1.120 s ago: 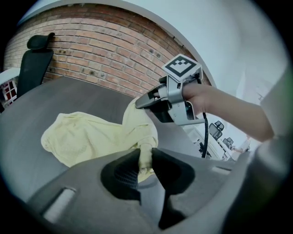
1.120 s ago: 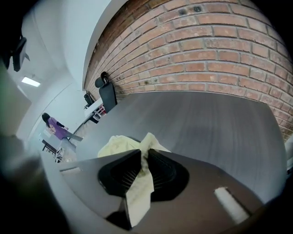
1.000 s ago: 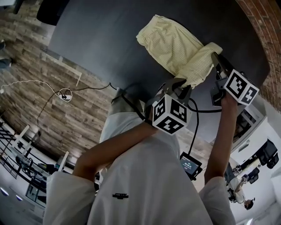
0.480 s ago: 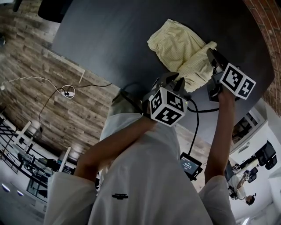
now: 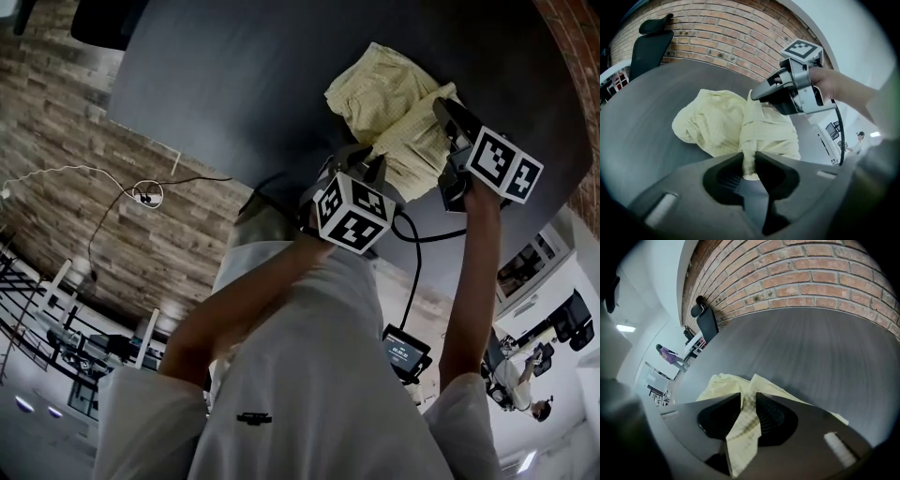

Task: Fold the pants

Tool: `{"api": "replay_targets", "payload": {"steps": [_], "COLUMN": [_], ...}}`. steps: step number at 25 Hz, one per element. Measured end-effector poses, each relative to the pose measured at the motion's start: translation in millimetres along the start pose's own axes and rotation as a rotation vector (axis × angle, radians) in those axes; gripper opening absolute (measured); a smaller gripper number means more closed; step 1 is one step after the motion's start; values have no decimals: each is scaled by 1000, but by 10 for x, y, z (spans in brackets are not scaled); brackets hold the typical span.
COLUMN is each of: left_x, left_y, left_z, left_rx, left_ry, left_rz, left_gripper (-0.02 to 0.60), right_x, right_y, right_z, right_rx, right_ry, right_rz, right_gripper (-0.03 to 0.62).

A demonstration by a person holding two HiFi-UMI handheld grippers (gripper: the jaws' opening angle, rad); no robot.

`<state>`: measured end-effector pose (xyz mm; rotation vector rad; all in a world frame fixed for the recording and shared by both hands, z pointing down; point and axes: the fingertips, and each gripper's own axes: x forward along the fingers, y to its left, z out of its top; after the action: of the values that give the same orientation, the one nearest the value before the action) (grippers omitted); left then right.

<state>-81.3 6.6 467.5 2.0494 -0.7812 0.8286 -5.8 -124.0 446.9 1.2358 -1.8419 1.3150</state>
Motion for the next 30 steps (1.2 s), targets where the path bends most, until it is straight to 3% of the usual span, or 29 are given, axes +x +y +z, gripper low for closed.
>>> {"api": "replay_targets", "payload": {"steps": [12,16,22,30], "left_x": [75,18,-180,-283], "left_y": [141,135,-18,-482], "left_z": [-70,-23,36,78], "left_rx": [34,70,152,235], "left_ry": [15,1,-66,-130], "left_rz": [-16,58,184,293], "left_gripper": [89,100,170,198], "right_x": [288,213,-143,-707], "right_y": [-48,-20,7,-292], "right_z": [-69,-31,-63,-347], "right_rx": [23,6,-18,-24], "right_ry": [30,-2,-66,-107], "right_rz": [-39,-23,39,86], "right_gripper": [89,92,92,115]}}
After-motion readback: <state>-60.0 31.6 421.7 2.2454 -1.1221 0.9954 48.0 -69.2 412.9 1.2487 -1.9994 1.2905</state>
